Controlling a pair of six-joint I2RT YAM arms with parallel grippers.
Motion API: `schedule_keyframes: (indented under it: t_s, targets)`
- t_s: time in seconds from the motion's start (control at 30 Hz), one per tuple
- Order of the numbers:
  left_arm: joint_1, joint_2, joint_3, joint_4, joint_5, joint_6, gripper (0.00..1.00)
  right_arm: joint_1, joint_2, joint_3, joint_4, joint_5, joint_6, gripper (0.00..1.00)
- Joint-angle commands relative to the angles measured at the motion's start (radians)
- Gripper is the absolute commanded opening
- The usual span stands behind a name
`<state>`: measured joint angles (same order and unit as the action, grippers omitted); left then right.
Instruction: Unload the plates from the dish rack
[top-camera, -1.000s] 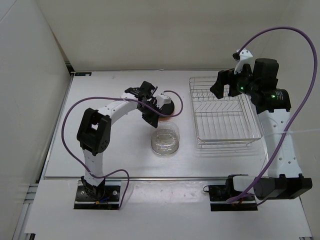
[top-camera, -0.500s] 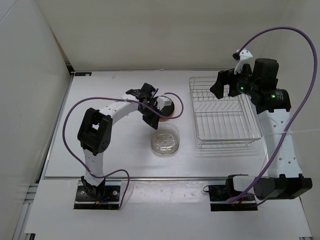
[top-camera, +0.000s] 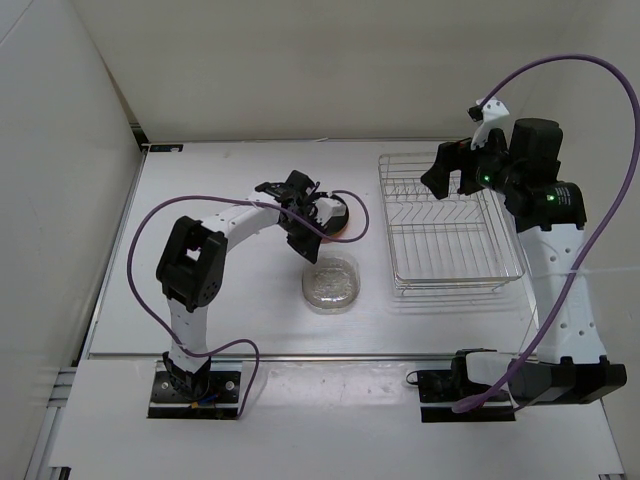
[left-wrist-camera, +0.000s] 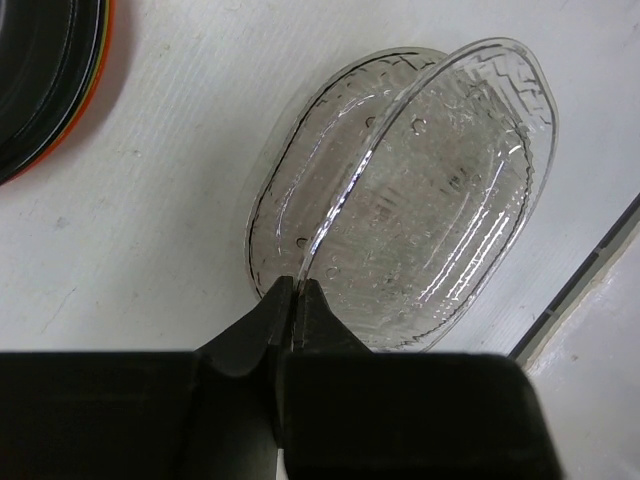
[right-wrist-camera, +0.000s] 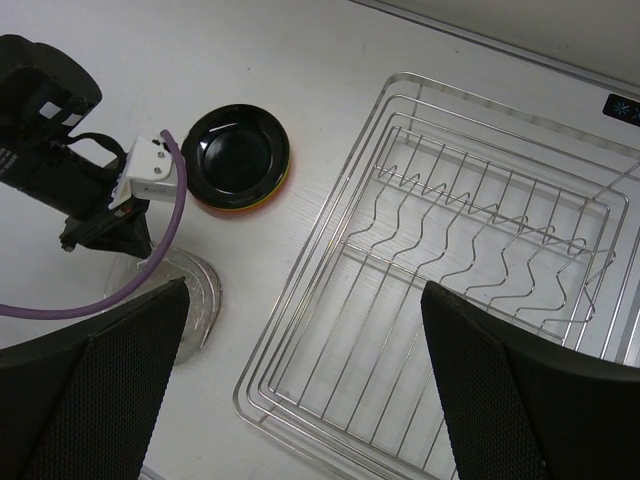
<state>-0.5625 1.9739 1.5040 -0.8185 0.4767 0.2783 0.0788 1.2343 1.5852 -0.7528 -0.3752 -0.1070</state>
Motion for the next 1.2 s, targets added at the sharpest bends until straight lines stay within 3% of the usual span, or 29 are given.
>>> schedule_keyframes:
  t_s: [0.0, 0.6, 0.7, 1.17]
  targets:
    - [-0.005, -0.021, -0.016, 0.030, -0.003, -0.004, 0.12, -0.001, -0.030, -0.010, 0.029, -0.021, 0.003, 1.00]
    - [-0.005, -0.012, 0.065, 0.028, -0.012, -0.033, 0.23, -0.001, -0.030, -0.010, 0.020, -0.039, 0.003, 1.00]
    - [-0.005, -0.012, 0.065, 0.028, -0.012, -0.033, 0.33, -0.001, -0.039, -0.010, 0.020, -0.039, -0.006, 1.00]
    - [0.004, -0.078, 0.047, 0.028, -0.047, -0.033, 0.33, -0.001, -0.039, -0.010, 0.020, -0.035, -0.007, 1.00]
